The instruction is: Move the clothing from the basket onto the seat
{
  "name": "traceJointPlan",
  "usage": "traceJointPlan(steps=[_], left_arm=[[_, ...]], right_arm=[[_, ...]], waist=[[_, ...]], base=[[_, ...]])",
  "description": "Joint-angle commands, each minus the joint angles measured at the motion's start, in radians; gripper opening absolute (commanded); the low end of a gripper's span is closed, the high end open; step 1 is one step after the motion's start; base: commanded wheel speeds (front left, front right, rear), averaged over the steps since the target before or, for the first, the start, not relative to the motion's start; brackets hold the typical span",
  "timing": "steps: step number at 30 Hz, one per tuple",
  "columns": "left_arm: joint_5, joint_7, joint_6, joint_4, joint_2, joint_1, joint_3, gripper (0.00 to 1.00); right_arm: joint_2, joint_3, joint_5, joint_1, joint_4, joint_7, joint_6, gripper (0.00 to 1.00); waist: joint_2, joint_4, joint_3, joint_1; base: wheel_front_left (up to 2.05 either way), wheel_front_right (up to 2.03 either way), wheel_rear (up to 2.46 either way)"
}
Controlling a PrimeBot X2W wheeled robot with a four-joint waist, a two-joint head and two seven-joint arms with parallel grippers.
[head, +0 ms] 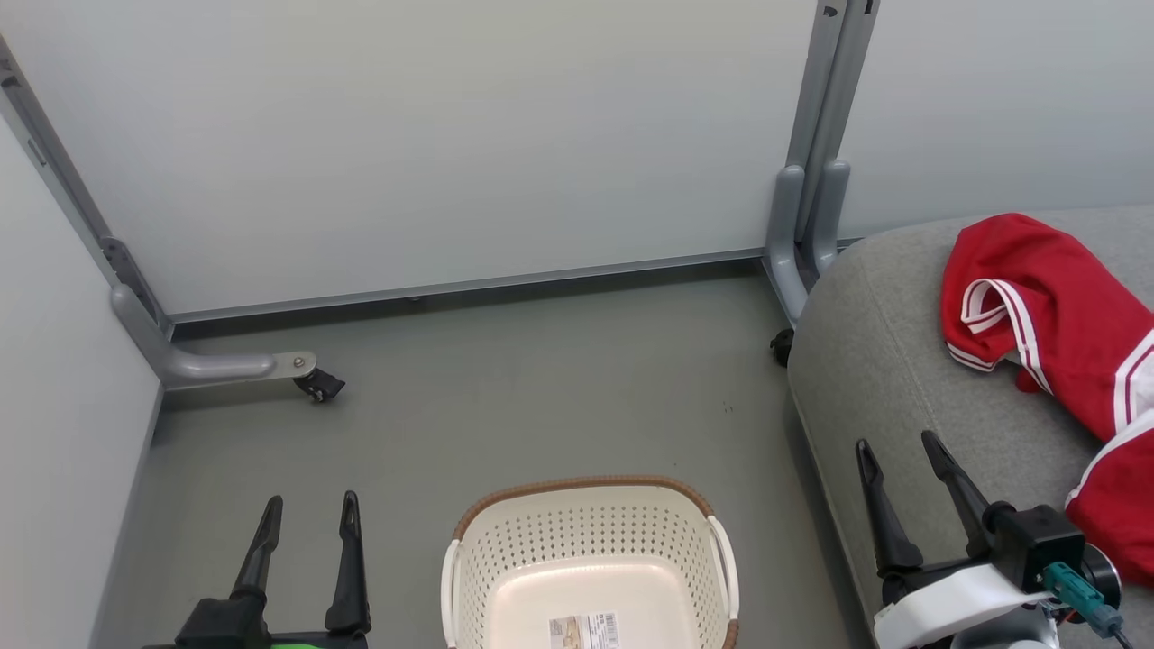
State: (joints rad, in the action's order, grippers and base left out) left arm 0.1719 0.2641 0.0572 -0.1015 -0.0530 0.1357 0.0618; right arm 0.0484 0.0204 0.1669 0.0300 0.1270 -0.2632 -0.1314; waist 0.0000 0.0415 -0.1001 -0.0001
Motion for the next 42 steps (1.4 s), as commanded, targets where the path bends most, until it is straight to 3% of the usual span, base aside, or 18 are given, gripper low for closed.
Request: traceJointPlan(steps=[1,15,16,20,42], left_arm=[[-0.009,0.000,0.007,-0.001,0.001,0.013,-0.004,1.00],[-0.019,0.000,0.011,-0.009,0.003,0.016,0.003,1.00],[-0.010,0.000,0.006,-0.008,0.002,0.002,0.004,0.00],[-0.003,-0.001,0.006,-0.044,0.003,0.002,0.006,0.00],[0.426,-0.114,0.026,-0.073,0.003,-0.076,-0.050,0.00]], right_arm=[[0.004,-0.001,0.005,0.014,0.004,-0.002,0.001,1.00],[0.004,0.004,0.011,0.019,0.011,-0.002,0.001,1.00],[0.000,0.004,0.010,0.007,0.010,0.000,0.000,0.00],[-0.007,0.005,0.013,0.020,0.043,0.002,0.000,0.00],[-0.003,-0.037,0.440,-0.030,0.064,0.114,0.000,0.00]], waist=[[0.0000,-0.006,-0.005,0.0001],[0.0000,-0.026,-0.009,0.0001],[0.0000,-0.026,-0.009,0.0001],[0.0000,-0.027,-0.009,0.0001],[0.0000,-0.030,0.012,0.0001]], base=[[0.00,0.00,0.00],[0.00,0.00,0.00],[0.00,0.00,0.00],[0.00,0.00,0.00],[0.00,0.00,0.00]])
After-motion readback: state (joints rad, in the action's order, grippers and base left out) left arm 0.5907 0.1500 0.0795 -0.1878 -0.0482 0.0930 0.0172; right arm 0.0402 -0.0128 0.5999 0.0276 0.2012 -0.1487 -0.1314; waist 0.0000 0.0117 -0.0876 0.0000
